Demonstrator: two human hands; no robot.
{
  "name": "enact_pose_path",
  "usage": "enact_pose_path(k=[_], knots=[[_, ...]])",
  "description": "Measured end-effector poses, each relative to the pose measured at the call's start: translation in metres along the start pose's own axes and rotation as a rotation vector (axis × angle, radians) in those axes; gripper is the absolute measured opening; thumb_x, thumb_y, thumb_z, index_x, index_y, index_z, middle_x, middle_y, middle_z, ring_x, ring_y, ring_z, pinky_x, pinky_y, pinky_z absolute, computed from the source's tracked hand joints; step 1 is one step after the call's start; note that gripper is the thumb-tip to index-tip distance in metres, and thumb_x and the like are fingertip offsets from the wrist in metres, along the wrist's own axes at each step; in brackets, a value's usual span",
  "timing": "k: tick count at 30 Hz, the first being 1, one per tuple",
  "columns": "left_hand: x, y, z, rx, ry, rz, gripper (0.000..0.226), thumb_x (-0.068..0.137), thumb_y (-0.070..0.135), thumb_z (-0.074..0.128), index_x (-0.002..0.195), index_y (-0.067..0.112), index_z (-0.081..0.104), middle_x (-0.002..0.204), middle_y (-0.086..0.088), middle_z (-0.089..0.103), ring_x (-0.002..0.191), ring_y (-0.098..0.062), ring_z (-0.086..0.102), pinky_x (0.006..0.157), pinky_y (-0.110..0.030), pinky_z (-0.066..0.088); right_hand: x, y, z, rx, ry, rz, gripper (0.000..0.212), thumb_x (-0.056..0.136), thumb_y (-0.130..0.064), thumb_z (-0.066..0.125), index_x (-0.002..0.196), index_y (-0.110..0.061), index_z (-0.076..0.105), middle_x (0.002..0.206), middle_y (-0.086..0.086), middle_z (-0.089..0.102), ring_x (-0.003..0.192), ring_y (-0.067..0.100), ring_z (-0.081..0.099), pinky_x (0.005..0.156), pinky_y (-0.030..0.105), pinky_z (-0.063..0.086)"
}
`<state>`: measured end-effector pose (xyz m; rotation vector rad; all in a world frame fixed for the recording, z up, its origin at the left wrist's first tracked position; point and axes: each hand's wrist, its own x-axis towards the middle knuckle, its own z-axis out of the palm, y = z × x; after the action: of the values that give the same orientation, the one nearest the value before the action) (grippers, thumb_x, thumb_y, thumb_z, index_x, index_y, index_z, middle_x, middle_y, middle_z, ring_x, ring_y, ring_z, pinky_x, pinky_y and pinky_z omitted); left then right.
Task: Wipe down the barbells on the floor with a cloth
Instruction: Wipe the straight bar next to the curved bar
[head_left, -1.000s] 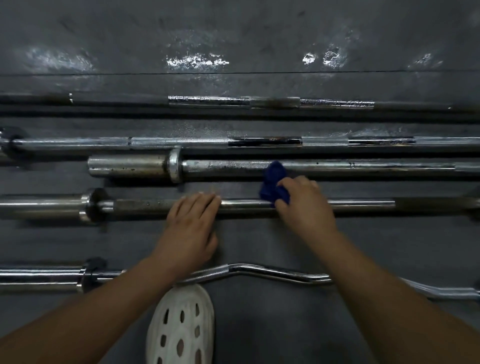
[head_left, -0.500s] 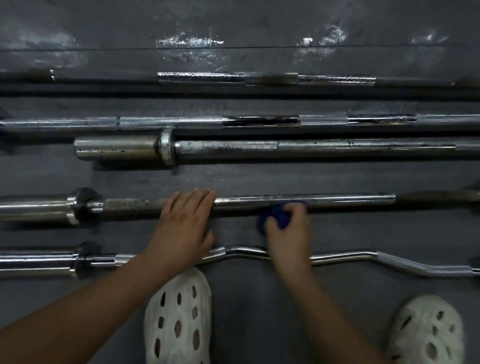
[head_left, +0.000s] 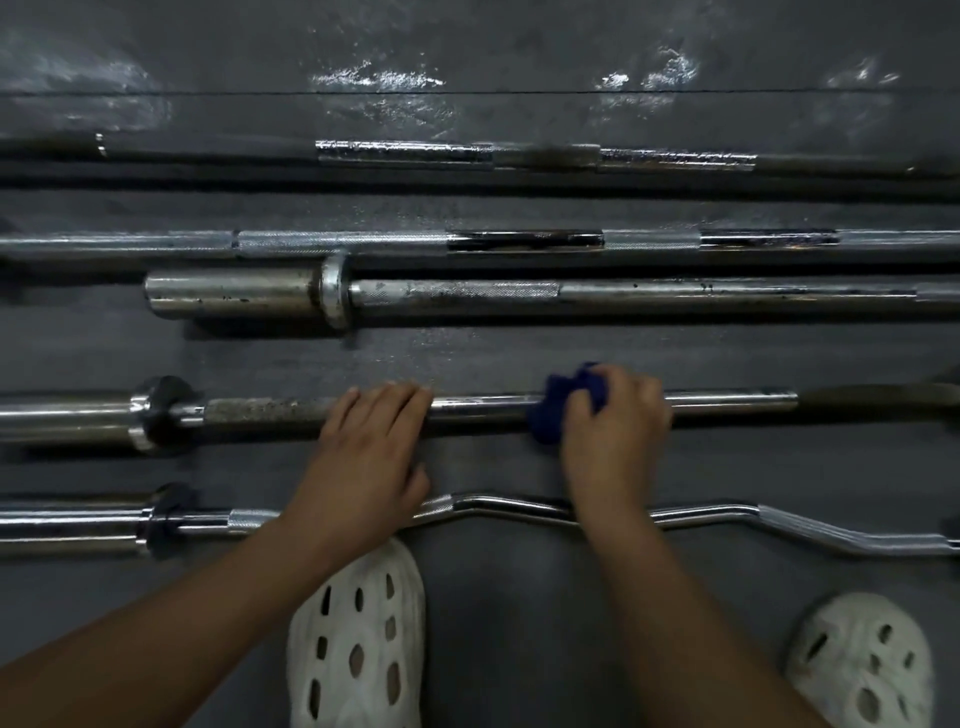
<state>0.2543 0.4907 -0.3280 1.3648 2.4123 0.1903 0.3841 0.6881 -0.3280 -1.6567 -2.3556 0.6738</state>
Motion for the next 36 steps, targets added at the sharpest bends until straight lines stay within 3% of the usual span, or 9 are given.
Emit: enact_pose_path(k=[2, 6, 10, 15, 21, 24, 27, 33, 36], knots=[[0.001, 0.002, 0.000, 0.005, -0.011, 0.007, 0.070, 0.076, 0.031, 0.061, 0.141, 0.012, 0.043, 0.141, -0.009, 0.048, 0.132, -0.028, 0.044, 0.115, -0.051, 0.028, -0.006, -0.013, 0.005, -0.089, 0.015, 0.045, 0.033, 0.082, -0.024, 0.060, 0.114, -0.021, 0.065, 0.115, 0.011, 0.056, 0.108, 0.034, 0.048, 0.092, 0.042, 0.039], [0.003, 0.008, -0.004, -0.029, 0.001, -0.029, 0.068, 0.077, 0.037, 0.052, 0.140, 0.012, 0.046, 0.139, -0.008, 0.050, 0.128, -0.027, 0.045, 0.114, -0.052, 0.029, -0.029, -0.039, 0.022, -0.325, -0.265, -0.595, 0.039, 0.072, -0.036, 0.059, 0.109, -0.024, 0.062, 0.108, 0.002, 0.061, 0.101, 0.027, 0.055, 0.080, 0.039, 0.038], [0.001, 0.001, -0.001, -0.009, 0.005, 0.009, 0.067, 0.077, 0.034, 0.054, 0.141, 0.014, 0.045, 0.141, -0.006, 0.049, 0.130, -0.026, 0.043, 0.114, -0.050, 0.029, 0.000, -0.010, 0.008, -0.224, -0.063, -0.046, 0.029, 0.079, -0.029, 0.049, 0.101, -0.017, 0.064, 0.098, 0.008, 0.066, 0.095, 0.031, 0.057, 0.078, 0.040, 0.036], [0.006, 0.010, -0.002, -0.044, -0.003, -0.057, 0.066, 0.080, 0.042, 0.047, 0.138, 0.012, 0.047, 0.138, -0.007, 0.052, 0.128, -0.025, 0.047, 0.113, -0.051, 0.029, -0.060, -0.056, 0.031, -0.145, -0.337, -0.610, 0.047, 0.076, -0.021, 0.052, 0.121, -0.027, 0.062, 0.127, -0.003, 0.063, 0.118, 0.018, 0.056, 0.092, 0.038, 0.035], [0.003, -0.001, -0.002, -0.003, -0.010, 0.009, 0.070, 0.074, 0.034, 0.056, 0.140, 0.013, 0.045, 0.141, -0.006, 0.051, 0.131, -0.026, 0.045, 0.113, -0.050, 0.029, 0.032, -0.020, -0.049, 0.552, 0.135, 0.021, 0.052, 0.075, 0.009, 0.040, 0.115, -0.022, 0.052, 0.105, -0.008, 0.057, 0.090, -0.006, 0.054, 0.093, 0.018, 0.044], [0.005, 0.005, -0.004, -0.016, 0.018, -0.008, 0.067, 0.074, 0.033, 0.058, 0.137, 0.012, 0.048, 0.137, -0.007, 0.053, 0.126, -0.024, 0.043, 0.111, -0.049, 0.029, 0.036, 0.019, -0.054, 0.267, 0.084, 0.036, 0.047, 0.077, -0.007, 0.040, 0.119, -0.011, 0.061, 0.134, 0.013, 0.045, 0.122, 0.018, 0.046, 0.108, 0.018, 0.030], [0.004, 0.004, -0.002, -0.011, 0.025, -0.007, 0.068, 0.074, 0.034, 0.058, 0.137, 0.012, 0.047, 0.137, -0.007, 0.052, 0.127, -0.025, 0.043, 0.111, -0.051, 0.031, 0.009, 0.026, -0.023, -0.056, -0.069, -0.005, 0.055, 0.080, -0.036, 0.046, 0.125, -0.010, 0.061, 0.143, 0.016, 0.045, 0.131, 0.033, 0.041, 0.112, 0.042, 0.032], [0.002, 0.002, -0.005, -0.005, -0.023, -0.005, 0.072, 0.074, 0.035, 0.056, 0.141, 0.013, 0.043, 0.140, -0.007, 0.052, 0.131, -0.026, 0.045, 0.113, -0.050, 0.029, -0.030, -0.021, 0.015, -0.295, -0.366, -0.766, 0.067, 0.067, -0.019, 0.059, 0.134, -0.021, 0.054, 0.131, 0.006, 0.056, 0.119, 0.026, 0.052, 0.110, 0.046, 0.033], [0.001, -0.001, -0.006, -0.004, -0.021, 0.011, 0.070, 0.074, 0.033, 0.057, 0.140, 0.014, 0.044, 0.140, -0.007, 0.052, 0.131, -0.026, 0.046, 0.113, -0.049, 0.030, 0.003, -0.001, -0.006, -0.316, -0.229, -0.403, 0.044, 0.074, -0.020, 0.053, 0.116, -0.029, 0.062, 0.108, -0.003, 0.064, 0.101, 0.022, 0.058, 0.100, 0.043, 0.036]])
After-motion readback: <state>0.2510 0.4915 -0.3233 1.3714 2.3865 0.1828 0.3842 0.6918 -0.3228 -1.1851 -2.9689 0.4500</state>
